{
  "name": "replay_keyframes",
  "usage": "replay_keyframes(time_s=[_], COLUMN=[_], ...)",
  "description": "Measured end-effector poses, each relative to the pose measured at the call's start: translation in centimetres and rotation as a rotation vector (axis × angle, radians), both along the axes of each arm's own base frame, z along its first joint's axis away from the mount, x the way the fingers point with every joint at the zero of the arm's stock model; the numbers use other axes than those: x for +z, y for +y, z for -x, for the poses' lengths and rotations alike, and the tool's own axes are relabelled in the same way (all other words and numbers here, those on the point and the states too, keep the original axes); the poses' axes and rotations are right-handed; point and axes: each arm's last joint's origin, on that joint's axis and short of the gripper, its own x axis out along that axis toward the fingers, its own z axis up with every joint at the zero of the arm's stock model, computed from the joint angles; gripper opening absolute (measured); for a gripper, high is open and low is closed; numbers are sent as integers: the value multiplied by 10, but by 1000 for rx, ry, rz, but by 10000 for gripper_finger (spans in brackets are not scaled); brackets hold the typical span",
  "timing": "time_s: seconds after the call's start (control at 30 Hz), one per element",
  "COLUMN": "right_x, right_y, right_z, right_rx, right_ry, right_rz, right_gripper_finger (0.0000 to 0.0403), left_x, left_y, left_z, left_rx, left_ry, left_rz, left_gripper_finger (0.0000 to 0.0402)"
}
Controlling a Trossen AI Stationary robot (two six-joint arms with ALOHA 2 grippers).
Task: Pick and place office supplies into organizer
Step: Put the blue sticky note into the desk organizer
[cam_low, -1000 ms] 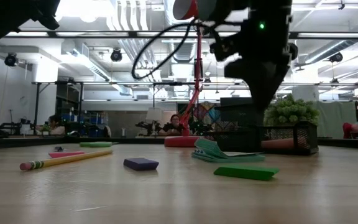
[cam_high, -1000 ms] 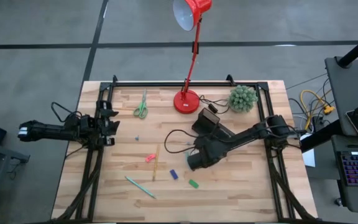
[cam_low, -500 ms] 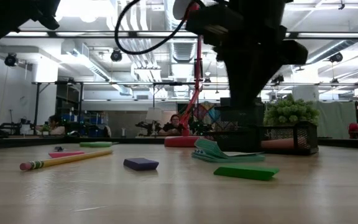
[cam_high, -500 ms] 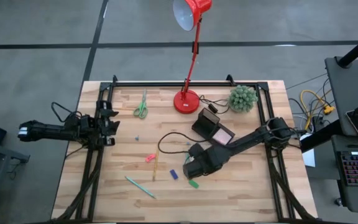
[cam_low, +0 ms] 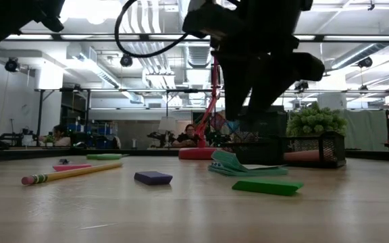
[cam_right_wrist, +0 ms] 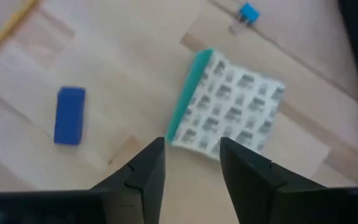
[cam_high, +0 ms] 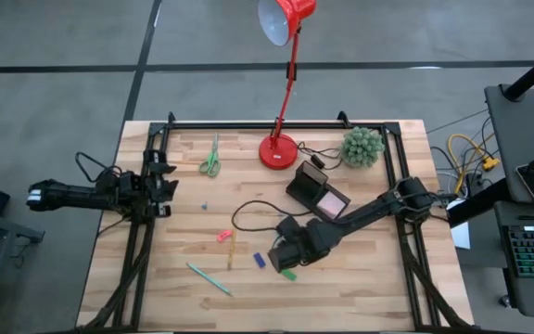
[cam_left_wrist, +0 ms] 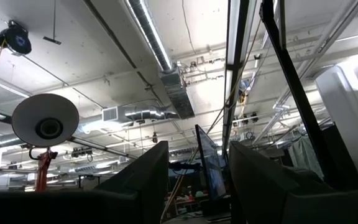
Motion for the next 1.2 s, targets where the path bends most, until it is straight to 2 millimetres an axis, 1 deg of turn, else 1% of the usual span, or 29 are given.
replay_keyframes(time_s=[0.13,0.4,0.5,0.57,0.73,1.2], right_x=[-5,-30,-32,-34,-47,-53], right_y=[2,6,6,5,6,5], right_z=[-3,-10,-10,-11,-13,-11], right_rx=[0,0,-3,-9,-8,-1], right_ry=[-19,14,12,6,35,57], right_rz=[21,49,57,75,95,107], right_gripper_finger=[160,183,191,195,199,199], left_x=[0,0,0,0,0,0], left_y=[0,0,0,0,0,0], left_z=[0,0,0,0,0,0], left_rx=[0,1,0,1,0,0], left_ry=[2,1,1,1,2,2], left_rz=[0,0,0,0,0,0], left_gripper_finger=[156,156,156,156,156,156])
